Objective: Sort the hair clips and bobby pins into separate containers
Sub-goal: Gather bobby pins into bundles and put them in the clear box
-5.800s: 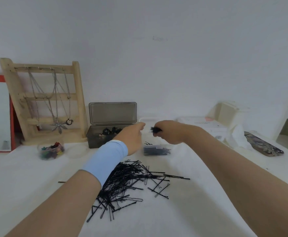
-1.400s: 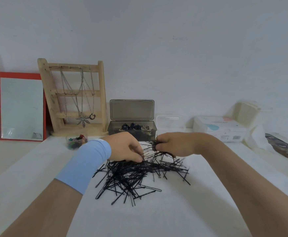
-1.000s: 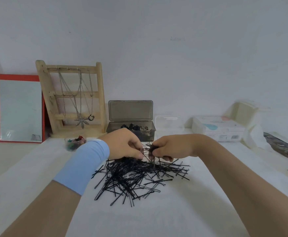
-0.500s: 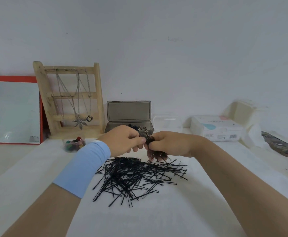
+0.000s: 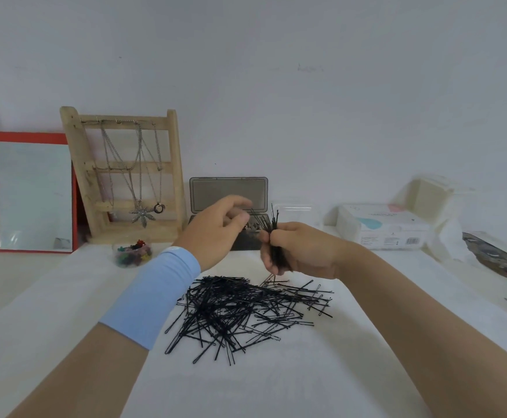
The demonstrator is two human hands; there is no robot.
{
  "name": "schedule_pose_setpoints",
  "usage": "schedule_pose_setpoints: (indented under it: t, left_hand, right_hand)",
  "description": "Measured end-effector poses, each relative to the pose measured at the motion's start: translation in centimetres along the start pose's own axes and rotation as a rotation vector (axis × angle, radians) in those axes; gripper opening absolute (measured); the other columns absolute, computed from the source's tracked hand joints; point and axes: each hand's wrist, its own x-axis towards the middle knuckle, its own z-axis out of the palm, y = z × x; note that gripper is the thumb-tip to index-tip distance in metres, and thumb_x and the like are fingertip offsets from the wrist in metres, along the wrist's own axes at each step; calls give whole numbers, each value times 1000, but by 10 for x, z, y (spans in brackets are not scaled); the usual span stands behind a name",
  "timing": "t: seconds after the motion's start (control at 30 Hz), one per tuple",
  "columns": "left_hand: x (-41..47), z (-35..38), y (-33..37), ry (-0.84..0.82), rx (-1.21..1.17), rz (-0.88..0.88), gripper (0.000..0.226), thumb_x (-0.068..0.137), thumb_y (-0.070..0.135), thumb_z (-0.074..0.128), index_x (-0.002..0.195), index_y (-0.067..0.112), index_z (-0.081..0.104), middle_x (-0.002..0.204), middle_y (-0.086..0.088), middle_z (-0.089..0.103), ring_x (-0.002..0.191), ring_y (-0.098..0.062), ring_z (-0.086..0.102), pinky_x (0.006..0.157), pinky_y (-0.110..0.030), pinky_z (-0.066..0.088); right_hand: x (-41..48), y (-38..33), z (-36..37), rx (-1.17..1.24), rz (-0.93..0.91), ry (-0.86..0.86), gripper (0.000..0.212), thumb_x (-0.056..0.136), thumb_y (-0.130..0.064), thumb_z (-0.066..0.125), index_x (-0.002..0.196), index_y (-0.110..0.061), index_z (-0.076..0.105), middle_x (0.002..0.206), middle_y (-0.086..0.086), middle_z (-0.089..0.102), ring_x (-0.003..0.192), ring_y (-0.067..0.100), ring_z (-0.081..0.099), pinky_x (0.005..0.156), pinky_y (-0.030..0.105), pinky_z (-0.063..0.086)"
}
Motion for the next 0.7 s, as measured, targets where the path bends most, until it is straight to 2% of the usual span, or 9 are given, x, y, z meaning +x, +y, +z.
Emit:
schedule_pose_setpoints:
  t: [0.07,0.2,0.3,0.37,0.43,0.53,0.63,0.7]
  left_hand:
    - [-2,1,3,-44,-50,32,31,102,29,43,128,44,51,117,18,63,109,-5,60,100,-41,48]
    - [-1,4,3,-46,-166,46,39,103,22,43,139,36,45,132,16,57,115,-1,58,102,-36,49]
    - [0,5,3,-61,-336,38,38,103,11,43,137,27,49,134,7,59,116,0,60,97,-24,50]
    - [0,4,5,-69,-391,44,37,102,6,43,130,26,54,128,9,62,115,-1,61,97,-22,50]
    - [0,3,7,-63,-376,65,37,102,4,44,127,28,56,125,12,64,115,0,61,98,-23,49]
    - [-2,-1,9,-65,-300,93,37,101,5,45,127,28,58,126,11,65,114,1,61,99,-20,46]
    - [-3,-5,10,-83,-235,83,38,101,4,46,131,22,59,123,11,66,112,4,61,101,-20,46]
    - [-3,-7,11,-96,-188,83,37,100,6,49,131,22,61,121,11,68,113,6,60,104,-25,45]
  right_hand:
    - [0,1,-1,39,11,3,8,84,-15,42,88,-10,46,60,9,51,59,27,49,62,35,40]
    - [-1,1,-3,104,40,-19,19,94,-6,32,93,-9,51,61,9,48,62,27,57,73,40,53]
    - [-1,-1,1,170,63,-68,22,97,-3,30,89,-11,49,68,10,54,65,25,57,69,38,56]
    - [0,-1,3,198,64,-83,24,97,-2,28,87,-12,47,71,10,54,64,25,55,74,41,54]
    - [0,-1,3,195,68,-82,24,96,-2,26,86,-13,46,70,8,50,63,25,51,81,45,47]
    - [-2,-2,3,208,92,-96,21,99,-10,27,88,-14,45,68,3,37,62,23,44,81,42,38]
    - [-1,0,4,218,77,-100,20,106,-13,31,95,-12,47,68,2,36,61,21,45,89,46,48]
    - [-2,0,7,211,71,-115,19,107,-12,32,96,-11,49,71,4,44,64,21,52,82,42,54]
